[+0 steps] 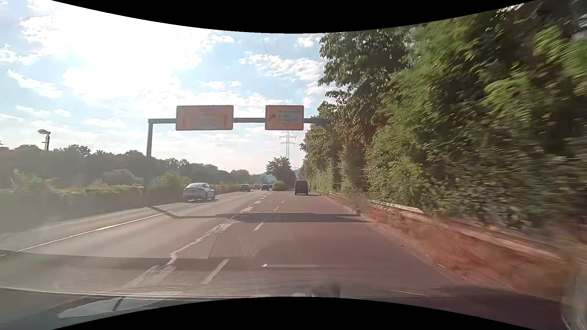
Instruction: Follow the waypoints while adhering to traffic rules and regulations
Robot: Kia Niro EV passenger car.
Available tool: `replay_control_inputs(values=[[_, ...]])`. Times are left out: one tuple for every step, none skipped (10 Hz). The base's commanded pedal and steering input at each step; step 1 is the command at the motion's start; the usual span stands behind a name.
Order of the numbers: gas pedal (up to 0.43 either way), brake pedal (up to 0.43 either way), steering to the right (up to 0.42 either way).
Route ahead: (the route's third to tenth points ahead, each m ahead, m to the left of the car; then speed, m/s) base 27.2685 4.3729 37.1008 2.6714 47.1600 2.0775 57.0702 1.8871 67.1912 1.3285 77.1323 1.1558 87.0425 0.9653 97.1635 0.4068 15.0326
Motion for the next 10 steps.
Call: replay_control_inputs(values=[[0.138,0.000,0.001],[0.138,0.000,0.000],[0.130,0.000,0.000],[0.130,0.000,0.000],[0.130,0.000,0.000],[0.130,0.000,0.000],[0.118,0.000,0.000],[0.118,0.000,0.000],[0.110,0.000,0.000],[0.098,0.000,0.000]])
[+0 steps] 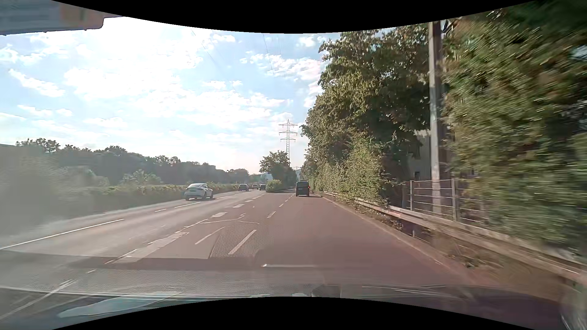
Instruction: Follow the waypoints while adhering to traffic rules and regulations
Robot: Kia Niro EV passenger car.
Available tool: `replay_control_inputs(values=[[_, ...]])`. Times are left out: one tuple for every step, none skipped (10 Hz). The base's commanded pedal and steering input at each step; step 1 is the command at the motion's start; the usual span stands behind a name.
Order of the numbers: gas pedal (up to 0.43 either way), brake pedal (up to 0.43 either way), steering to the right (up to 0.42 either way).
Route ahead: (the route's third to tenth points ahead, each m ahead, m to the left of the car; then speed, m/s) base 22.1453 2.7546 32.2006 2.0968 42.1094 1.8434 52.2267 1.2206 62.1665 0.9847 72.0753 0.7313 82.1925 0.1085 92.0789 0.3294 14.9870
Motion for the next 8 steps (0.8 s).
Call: replay_control_inputs(values=[[0.087,0.000,0.000],[0.087,0.000,0.000],[0.087,0.000,0.000],[0.087,0.000,0.000],[0.087,0.000,0.000],[0.087,0.000,0.000],[0.087,0.000,0.000],[0.087,0.000,0.001]])
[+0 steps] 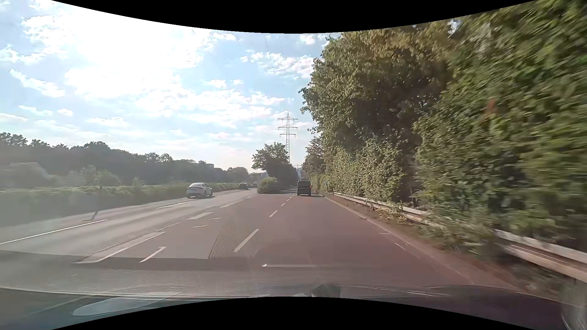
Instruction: Follow the waypoints while adhering to traffic rules and regulations
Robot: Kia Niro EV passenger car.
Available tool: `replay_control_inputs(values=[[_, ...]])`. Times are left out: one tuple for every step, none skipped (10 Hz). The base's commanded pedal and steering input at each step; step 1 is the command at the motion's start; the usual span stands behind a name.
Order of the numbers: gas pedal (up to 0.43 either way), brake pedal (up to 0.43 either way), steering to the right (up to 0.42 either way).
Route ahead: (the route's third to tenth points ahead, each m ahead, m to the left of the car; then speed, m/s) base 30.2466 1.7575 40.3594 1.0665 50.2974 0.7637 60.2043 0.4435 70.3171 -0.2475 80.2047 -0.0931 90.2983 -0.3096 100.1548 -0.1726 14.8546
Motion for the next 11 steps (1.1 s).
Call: replay_control_inputs(values=[[0.087,0.000,0.002],[0.087,0.000,0.002],[0.087,0.000,0.001],[0.087,0.000,0.002],[0.087,0.000,0.002],[0.087,0.000,0.002],[0.087,0.000,0.002],[0.087,0.000,0.002],[0.087,0.000,0.002],[0.087,0.000,0.002],[0.087,0.000,0.002]])
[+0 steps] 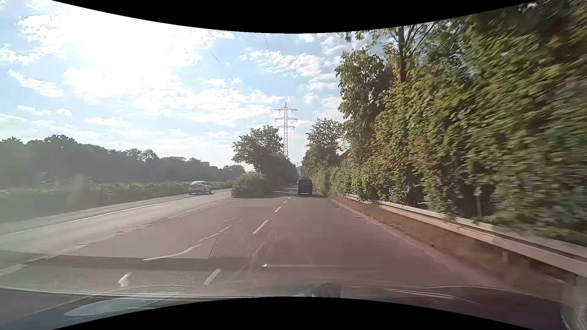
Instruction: Follow the waypoints while adhering to traffic rules and regulations
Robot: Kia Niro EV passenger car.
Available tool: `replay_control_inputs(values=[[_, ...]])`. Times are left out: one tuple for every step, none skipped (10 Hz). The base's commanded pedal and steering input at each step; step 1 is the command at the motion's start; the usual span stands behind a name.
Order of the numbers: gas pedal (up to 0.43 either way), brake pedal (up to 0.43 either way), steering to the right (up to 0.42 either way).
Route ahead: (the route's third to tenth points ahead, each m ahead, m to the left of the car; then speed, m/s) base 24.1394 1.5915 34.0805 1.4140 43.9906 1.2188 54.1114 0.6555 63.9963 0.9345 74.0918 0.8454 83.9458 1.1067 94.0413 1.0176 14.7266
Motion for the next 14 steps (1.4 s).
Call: replay_control_inputs(values=[[0.087,0.000,0.002],[0.087,0.000,0.002],[0.087,0.000,0.002],[0.087,0.000,0.001],[0.087,0.000,0.002],[0.087,0.000,0.001],[0.087,0.000,0.002],[0.087,0.000,0.002],[0.087,0.000,0.001],[0.087,0.000,0.001],[0.098,0.000,0.001],[0.098,0.000,0.001],[0.098,0.000,0.001],[0.098,0.000,0.001]])
